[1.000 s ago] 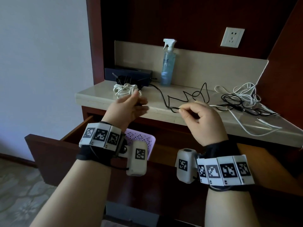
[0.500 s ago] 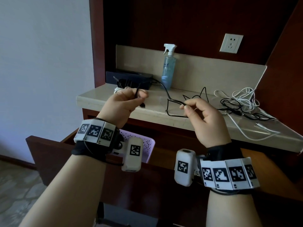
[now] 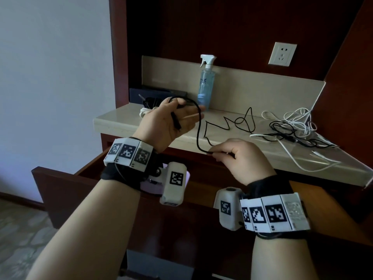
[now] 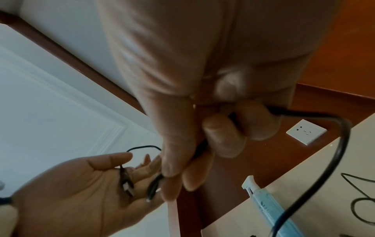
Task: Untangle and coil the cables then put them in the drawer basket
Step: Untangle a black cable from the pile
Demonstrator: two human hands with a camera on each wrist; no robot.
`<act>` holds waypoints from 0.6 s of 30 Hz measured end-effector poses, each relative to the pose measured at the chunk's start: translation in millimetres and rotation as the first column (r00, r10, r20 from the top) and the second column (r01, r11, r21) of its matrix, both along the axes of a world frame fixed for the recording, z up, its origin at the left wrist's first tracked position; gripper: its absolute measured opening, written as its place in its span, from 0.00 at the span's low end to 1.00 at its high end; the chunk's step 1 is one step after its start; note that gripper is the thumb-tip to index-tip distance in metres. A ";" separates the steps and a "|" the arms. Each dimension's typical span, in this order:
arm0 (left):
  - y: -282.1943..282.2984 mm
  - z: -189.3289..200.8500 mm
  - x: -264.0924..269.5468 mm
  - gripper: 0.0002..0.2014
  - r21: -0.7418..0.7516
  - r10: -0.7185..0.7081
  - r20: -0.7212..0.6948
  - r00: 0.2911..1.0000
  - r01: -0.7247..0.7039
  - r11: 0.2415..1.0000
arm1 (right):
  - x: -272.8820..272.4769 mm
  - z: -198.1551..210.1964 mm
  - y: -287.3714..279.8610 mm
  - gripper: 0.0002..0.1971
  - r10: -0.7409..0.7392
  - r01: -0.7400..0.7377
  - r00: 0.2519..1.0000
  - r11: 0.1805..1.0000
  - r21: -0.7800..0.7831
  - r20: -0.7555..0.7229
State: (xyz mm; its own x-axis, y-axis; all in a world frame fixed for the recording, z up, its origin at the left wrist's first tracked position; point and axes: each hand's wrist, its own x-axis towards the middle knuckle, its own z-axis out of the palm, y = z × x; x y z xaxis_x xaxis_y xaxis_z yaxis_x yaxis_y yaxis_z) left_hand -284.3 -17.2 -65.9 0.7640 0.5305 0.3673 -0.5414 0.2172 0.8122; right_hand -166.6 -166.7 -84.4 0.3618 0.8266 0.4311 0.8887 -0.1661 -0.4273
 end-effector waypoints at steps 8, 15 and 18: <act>-4.5 -5.8 9.2 0.09 0.063 -0.030 -0.214 0.976 0.045 0.997 | -4.5 -1.2 -5.0 0.08 0.086 -0.087 0.996 0.994 -0.072 -0.008; -9.6 -9.1 11.5 0.21 0.254 0.090 -0.511 0.855 0.050 0.966 | -9.3 7.6 -6.3 0.01 0.142 -0.156 0.986 0.970 0.186 0.088; -18.2 -12.4 10.6 0.26 0.243 0.069 -0.516 0.854 0.069 0.968 | -10.8 7.9 4.6 0.04 0.158 -0.201 0.974 0.931 0.303 0.161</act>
State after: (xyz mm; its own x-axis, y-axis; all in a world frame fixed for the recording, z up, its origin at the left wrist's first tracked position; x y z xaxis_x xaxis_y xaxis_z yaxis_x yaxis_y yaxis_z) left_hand -273.7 -35.4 -78.3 0.8785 0.4763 0.0361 -0.0277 -0.0245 0.9993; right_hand -177.4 -162.1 -76.5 0.1425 0.6858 0.7137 0.9427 0.1257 -0.3090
